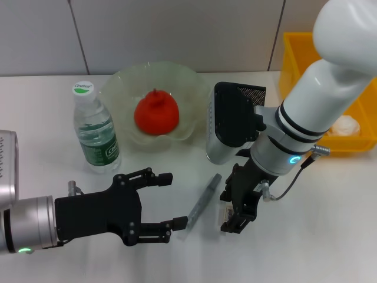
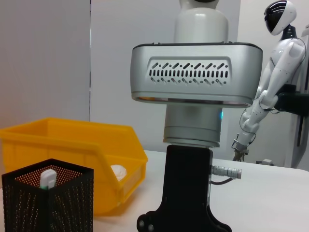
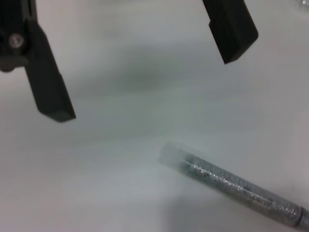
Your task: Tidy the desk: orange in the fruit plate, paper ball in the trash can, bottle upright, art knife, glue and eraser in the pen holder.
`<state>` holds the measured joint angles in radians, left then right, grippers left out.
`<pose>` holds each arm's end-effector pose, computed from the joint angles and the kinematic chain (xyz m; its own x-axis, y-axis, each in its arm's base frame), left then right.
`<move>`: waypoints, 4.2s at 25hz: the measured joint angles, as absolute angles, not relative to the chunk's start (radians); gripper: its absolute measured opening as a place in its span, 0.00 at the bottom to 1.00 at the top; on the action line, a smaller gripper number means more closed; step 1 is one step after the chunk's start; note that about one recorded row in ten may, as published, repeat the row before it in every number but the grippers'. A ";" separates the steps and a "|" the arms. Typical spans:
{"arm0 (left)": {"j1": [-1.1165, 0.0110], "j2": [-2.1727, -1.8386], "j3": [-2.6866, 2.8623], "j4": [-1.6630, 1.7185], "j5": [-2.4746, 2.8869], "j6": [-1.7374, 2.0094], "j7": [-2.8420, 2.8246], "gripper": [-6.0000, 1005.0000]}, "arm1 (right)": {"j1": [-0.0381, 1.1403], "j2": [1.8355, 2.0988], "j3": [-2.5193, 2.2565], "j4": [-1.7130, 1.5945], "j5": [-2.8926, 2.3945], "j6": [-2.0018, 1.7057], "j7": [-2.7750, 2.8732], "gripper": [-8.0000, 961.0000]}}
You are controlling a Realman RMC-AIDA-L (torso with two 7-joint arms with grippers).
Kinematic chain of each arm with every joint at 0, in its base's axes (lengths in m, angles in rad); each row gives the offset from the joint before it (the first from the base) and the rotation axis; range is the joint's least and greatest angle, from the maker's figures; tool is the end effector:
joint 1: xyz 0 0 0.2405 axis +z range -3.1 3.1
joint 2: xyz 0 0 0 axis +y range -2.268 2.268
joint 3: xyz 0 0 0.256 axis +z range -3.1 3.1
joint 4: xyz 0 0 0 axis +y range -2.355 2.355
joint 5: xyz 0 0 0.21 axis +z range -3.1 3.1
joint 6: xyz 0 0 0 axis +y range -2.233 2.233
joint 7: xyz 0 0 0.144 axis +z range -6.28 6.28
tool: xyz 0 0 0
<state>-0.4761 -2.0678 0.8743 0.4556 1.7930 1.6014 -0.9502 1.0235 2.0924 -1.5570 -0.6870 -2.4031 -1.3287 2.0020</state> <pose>-0.2633 0.2906 -0.0360 0.8189 0.0920 0.5666 0.2143 -0.9647 -0.1531 0.1410 0.3782 -0.0946 0.8880 -0.0719 0.4542 -0.0691 -0.9973 -0.0228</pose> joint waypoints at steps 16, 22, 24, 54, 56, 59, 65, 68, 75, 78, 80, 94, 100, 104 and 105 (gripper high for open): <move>-0.480 -2.068 0.874 0.456 1.793 1.601 -0.953 0.87 | 1.018 2.092 -1.559 -0.673 -2.391 -1.315 1.998 0.70; -0.478 -2.069 0.874 0.455 1.793 1.601 -0.947 0.87 | 1.022 2.092 -1.559 -0.656 -2.385 -1.314 1.998 0.70; -0.478 -2.069 0.874 0.455 1.793 1.601 -0.946 0.87 | 1.024 2.092 -1.559 -0.650 -2.383 -1.313 2.000 0.70; -0.475 -2.068 0.874 0.443 1.793 1.602 -0.945 0.87 | 0.966 2.030 -1.091 -1.088 -2.530 -1.449 2.406 0.42; -0.476 -2.068 0.875 0.443 1.793 1.603 -0.945 0.87 | 0.962 2.029 -1.084 -1.080 -2.548 -1.411 2.426 0.42; -0.477 -2.068 0.877 0.443 1.793 1.605 -0.945 0.87 | 0.961 2.038 -1.082 -1.056 -2.591 -1.361 2.432 0.42; -0.478 -2.068 0.878 0.443 1.793 1.606 -0.945 0.87 | 0.972 2.059 -1.093 -1.000 -2.634 -1.283 2.433 0.42; -0.480 -2.067 0.879 0.443 1.793 1.607 -0.945 0.87 | 0.978 2.061 -1.093 -0.982 -2.634 -1.267 2.431 0.43; -0.482 -2.067 0.879 0.445 1.793 1.607 -0.945 0.87 | 0.982 2.064 -1.093 -0.972 -2.634 -1.254 2.431 0.52; -0.482 -2.066 0.879 0.448 1.793 1.608 -0.945 0.87 | 0.982 2.065 -1.093 -0.972 -2.635 -1.250 2.431 0.56; -0.482 -2.066 0.879 0.449 1.793 1.608 -0.945 0.87 | 0.982 2.067 -1.093 -0.972 -2.635 -1.245 2.429 0.60; -0.483 -2.066 0.874 0.450 1.793 1.605 -0.951 0.87 | 0.773 2.077 -1.081 -1.114 -2.216 -1.141 2.152 0.74; -0.483 -2.066 0.874 0.450 1.788 1.606 -0.956 0.87 | 0.565 2.069 -1.075 -1.071 -1.652 -1.183 1.710 0.74; -0.480 -2.068 0.874 0.444 1.766 1.604 -0.958 0.87 | 0.488 2.057 -1.002 -0.911 -1.414 -1.393 1.462 0.74; -0.478 -2.069 0.874 0.444 1.762 1.603 -0.961 0.87 | 0.480 2.050 -0.962 -0.856 -1.400 -1.474 1.416 0.74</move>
